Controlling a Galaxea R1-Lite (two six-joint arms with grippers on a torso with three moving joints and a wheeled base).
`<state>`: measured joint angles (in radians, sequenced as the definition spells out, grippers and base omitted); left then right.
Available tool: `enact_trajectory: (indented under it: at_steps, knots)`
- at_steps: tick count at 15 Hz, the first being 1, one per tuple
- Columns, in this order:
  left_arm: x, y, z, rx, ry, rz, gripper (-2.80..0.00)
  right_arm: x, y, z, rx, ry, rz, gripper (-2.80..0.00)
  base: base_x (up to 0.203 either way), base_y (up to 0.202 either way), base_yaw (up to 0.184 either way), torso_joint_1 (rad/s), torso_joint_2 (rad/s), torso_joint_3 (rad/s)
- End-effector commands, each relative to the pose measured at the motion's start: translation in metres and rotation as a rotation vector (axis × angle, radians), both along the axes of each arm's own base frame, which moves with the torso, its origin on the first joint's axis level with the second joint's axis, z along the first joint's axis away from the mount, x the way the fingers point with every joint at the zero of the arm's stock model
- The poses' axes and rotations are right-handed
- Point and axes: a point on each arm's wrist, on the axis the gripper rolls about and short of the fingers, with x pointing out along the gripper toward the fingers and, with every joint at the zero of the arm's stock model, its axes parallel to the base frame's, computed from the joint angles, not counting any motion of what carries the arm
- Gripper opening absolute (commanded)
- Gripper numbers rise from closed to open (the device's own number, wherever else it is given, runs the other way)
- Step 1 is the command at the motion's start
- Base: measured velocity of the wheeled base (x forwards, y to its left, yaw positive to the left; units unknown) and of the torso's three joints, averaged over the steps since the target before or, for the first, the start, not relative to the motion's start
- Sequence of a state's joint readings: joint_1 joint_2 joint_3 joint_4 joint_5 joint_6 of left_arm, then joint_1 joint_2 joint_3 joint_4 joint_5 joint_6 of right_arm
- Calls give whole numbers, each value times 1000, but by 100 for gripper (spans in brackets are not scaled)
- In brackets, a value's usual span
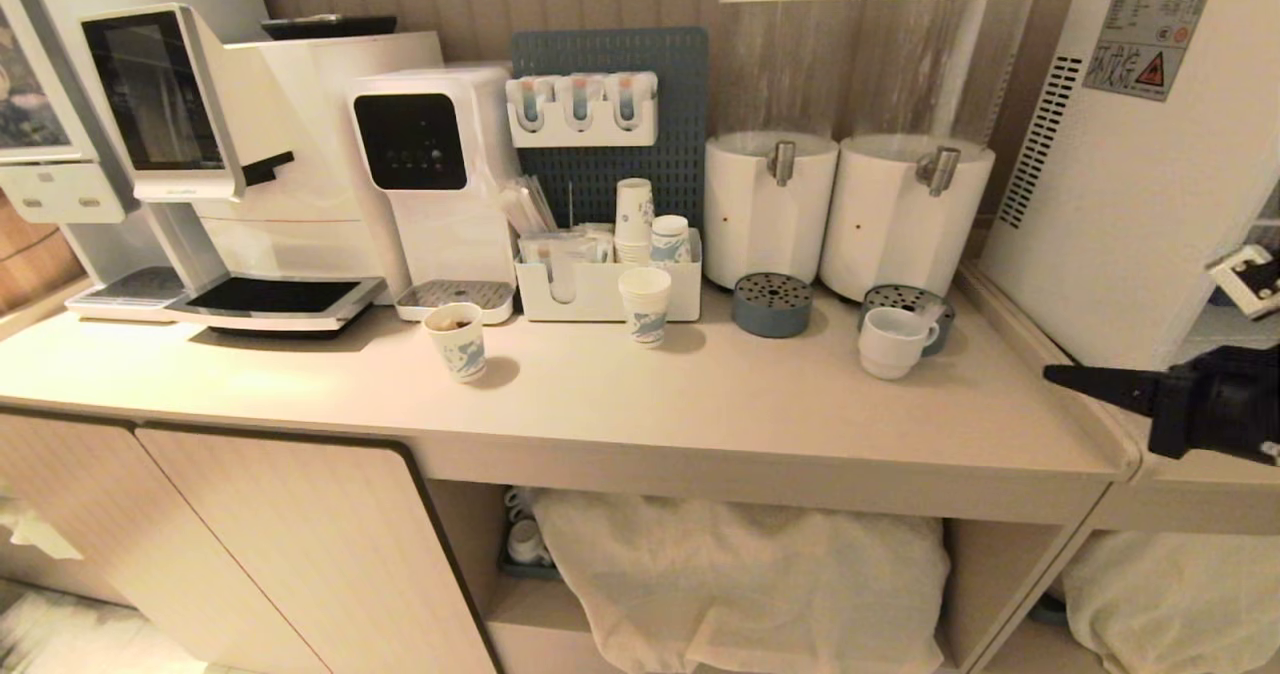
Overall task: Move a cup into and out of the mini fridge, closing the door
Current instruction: Put the ceramic cup in the freezer
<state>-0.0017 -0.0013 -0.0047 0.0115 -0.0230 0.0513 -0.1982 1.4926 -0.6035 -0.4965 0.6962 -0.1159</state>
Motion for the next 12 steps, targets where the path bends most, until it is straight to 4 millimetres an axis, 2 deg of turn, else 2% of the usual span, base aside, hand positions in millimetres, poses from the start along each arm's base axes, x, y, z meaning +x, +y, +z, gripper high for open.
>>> enact_trajectory:
  at_steps: [1,4,6,8,10,12]
  knots:
    - [0,0,-1,1,4,0,-280,31,-15,-21,-29,-119,-2,-280,0,0,0,0,0,0]
    - [0,0,-1,2,4,0,-280,60,-46,-35,-25,-102,-50,-280,0,0,0,0,0,0]
    - [0,0,-1,4,4,0,-280,75,-62,-34,54,-79,-50,-280,0,0,0,0,0,0]
    - [0,0,-1,1,4,0,-280,80,-66,-36,85,-65,-30,-280,0,0,0,0,0,0]
    - [0,0,-1,-5,4,2,-280,90,-63,-56,100,-14,-14,-280,0,0,0,0,0,0]
    - [0,0,-1,-14,3,2,-280,97,-49,-72,87,21,11,-280,0,0,0,0,0,0]
